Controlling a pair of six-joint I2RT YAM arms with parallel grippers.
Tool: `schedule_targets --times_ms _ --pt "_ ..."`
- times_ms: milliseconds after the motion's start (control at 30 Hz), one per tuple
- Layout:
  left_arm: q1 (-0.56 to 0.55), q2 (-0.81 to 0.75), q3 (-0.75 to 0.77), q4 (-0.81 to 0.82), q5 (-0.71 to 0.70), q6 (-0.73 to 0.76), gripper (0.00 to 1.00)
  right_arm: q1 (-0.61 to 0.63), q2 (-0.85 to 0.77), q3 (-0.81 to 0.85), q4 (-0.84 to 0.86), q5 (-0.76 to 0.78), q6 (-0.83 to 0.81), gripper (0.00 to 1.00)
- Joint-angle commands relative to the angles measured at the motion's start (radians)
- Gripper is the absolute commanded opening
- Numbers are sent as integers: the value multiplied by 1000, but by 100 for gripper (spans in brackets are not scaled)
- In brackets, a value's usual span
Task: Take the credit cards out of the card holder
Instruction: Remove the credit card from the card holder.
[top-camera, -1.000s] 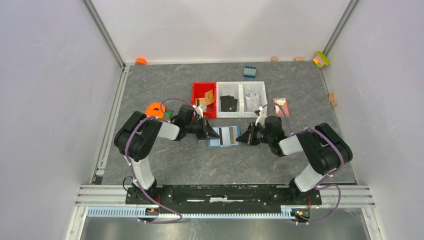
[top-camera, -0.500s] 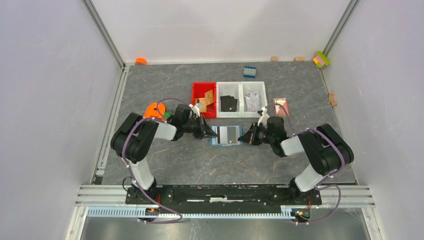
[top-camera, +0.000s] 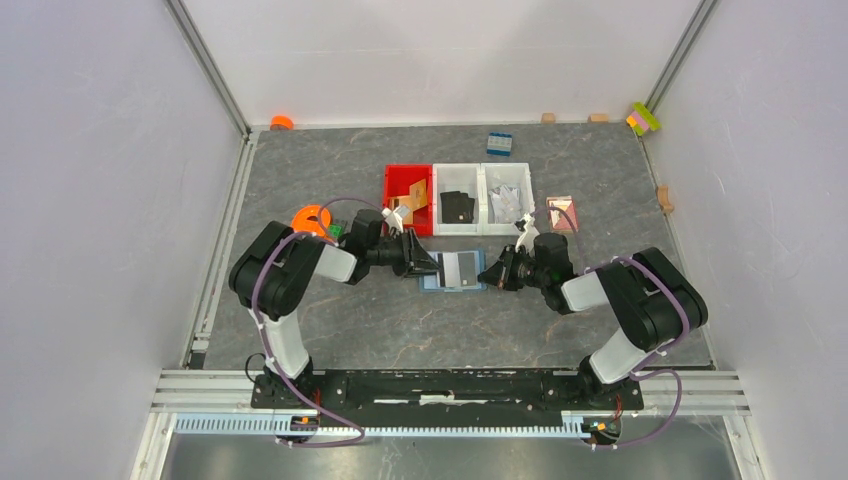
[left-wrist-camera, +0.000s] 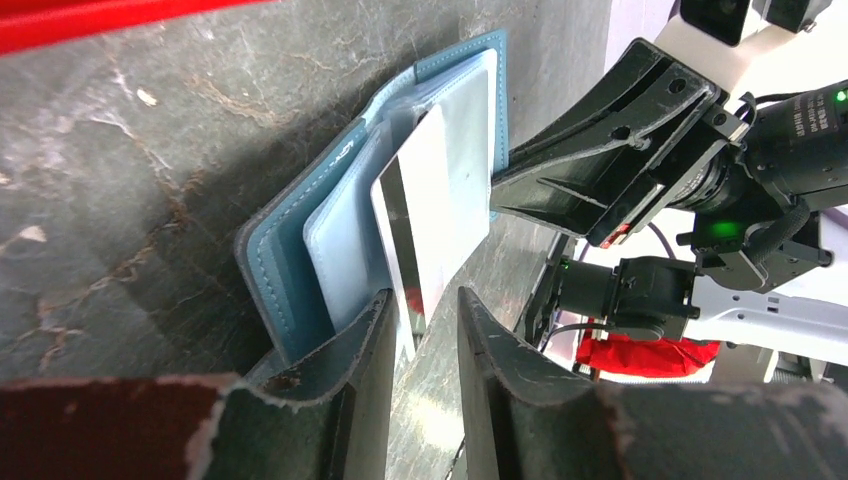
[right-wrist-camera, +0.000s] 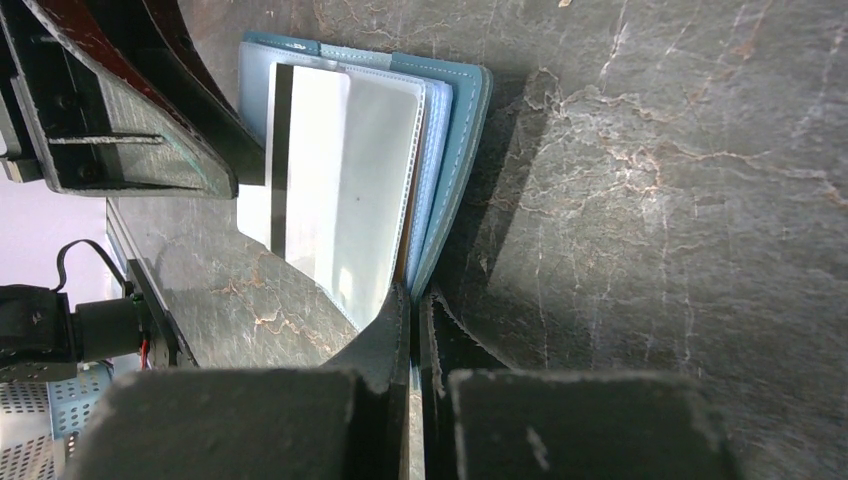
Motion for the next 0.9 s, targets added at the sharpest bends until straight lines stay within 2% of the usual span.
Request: schedule_targets --times_ms 0,200,300,467,567,867 --pt "-28 32 25 58 45 -41 36 12 -4 -1 10 10 -16 0" --pt "-31 38 31 59 41 -45 36 20 5 7 1 8 -20 1" --pt "-32 37 32 49 31 -37 33 20 0 6 -2 10 -20 10" --pt "-30 38 34 43 25 -30 13 19 -45 -19 5 38 -18 24" --pt "-31 41 34 44 25 -29 2 18 -66 -47 67 26 5 31" --pt "-30 40 36 44 30 -31 2 16 -77 -93 206 -19 53 42"
